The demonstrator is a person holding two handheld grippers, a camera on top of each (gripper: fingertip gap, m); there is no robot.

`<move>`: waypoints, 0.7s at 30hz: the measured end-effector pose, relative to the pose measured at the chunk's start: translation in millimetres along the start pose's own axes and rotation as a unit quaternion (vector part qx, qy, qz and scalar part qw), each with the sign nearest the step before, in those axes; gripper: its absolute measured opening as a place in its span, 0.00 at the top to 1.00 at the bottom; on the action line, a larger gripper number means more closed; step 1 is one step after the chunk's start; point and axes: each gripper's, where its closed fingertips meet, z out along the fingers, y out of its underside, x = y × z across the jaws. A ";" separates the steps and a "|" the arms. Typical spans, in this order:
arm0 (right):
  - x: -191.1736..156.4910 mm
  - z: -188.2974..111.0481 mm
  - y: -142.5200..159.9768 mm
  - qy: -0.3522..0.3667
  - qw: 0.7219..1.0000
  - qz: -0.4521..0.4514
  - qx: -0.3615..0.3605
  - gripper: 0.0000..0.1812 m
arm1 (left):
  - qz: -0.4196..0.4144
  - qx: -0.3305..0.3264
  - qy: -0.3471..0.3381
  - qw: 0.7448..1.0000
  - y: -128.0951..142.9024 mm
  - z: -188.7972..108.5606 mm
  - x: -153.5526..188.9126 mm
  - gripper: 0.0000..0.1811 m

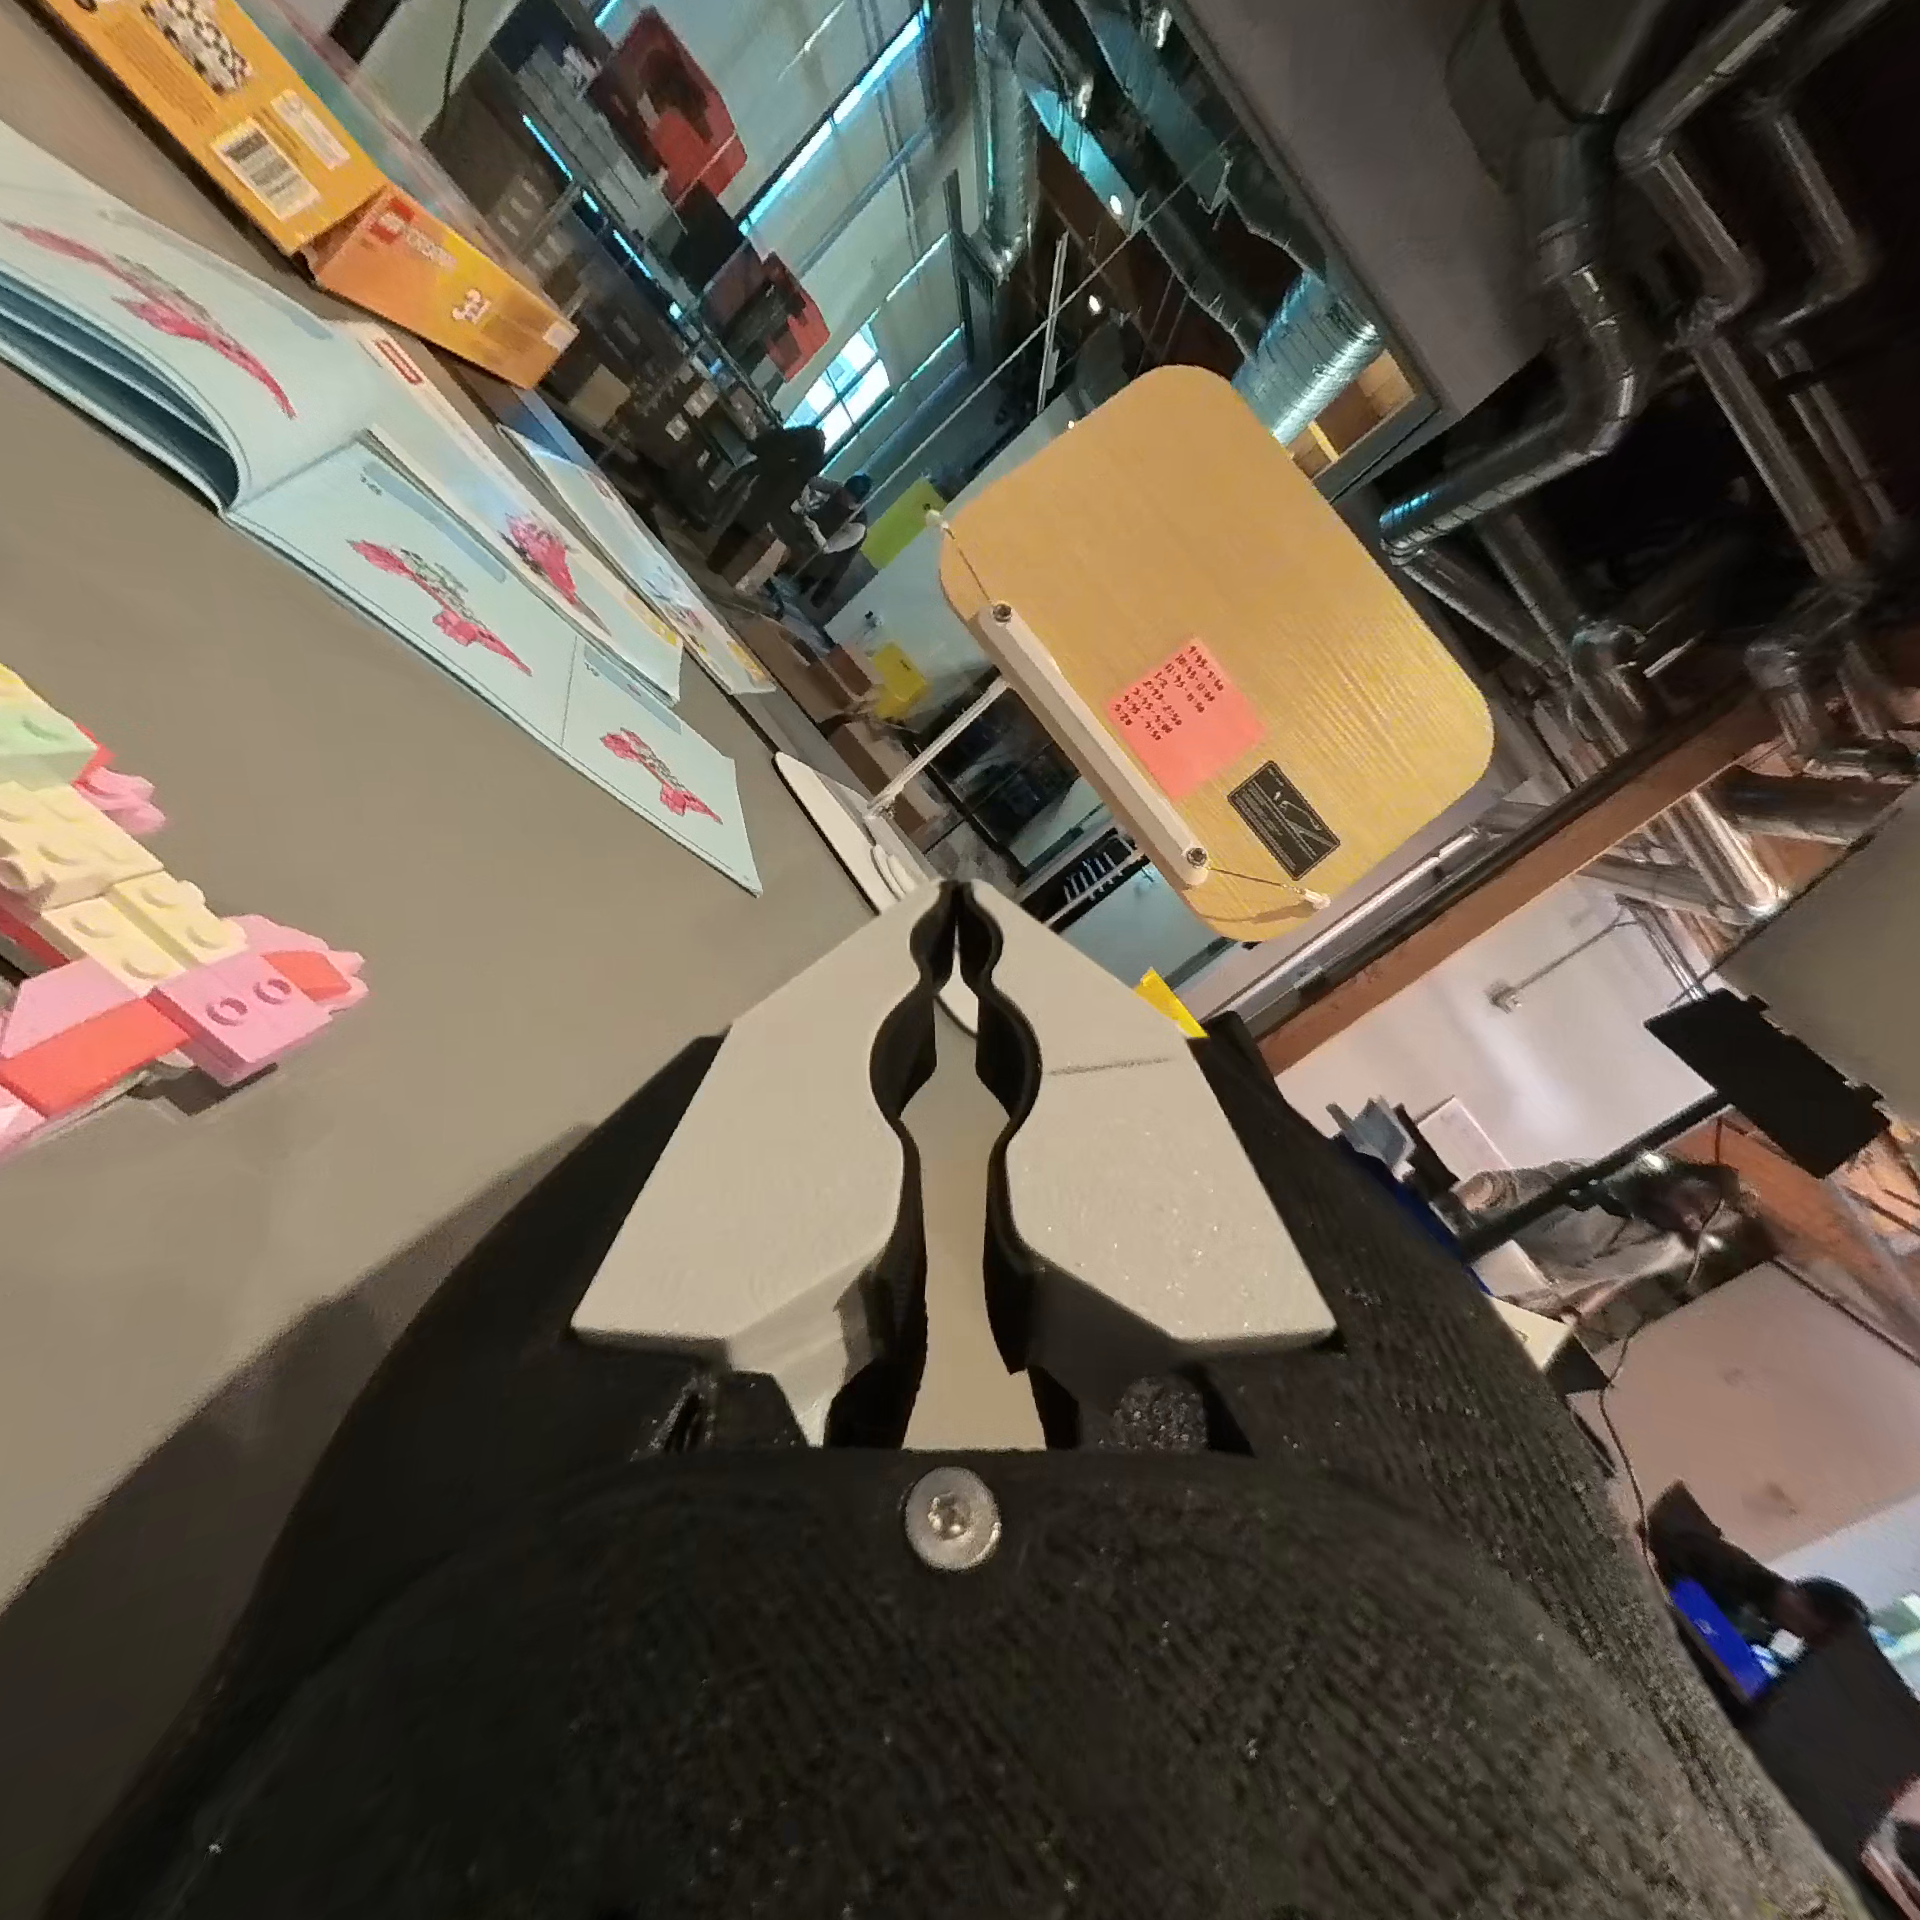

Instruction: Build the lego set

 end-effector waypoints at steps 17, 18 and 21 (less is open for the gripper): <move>11.1 -9.2 -122.8 -0.105 0.948 0.300 -0.026 0.95 | -0.165 0.069 -0.031 0.983 -105.6 -33.7 4.2 0.84; 15.8 -13.9 -142.7 -0.113 0.937 0.329 -0.019 0.91 | -0.166 0.062 -0.030 0.984 -117.8 -39.8 6.3 0.85; 18.0 -30.7 -195.5 -0.167 0.908 0.384 0.004 0.95 | -0.159 0.046 -0.010 0.986 -151.7 -59.3 16.2 0.86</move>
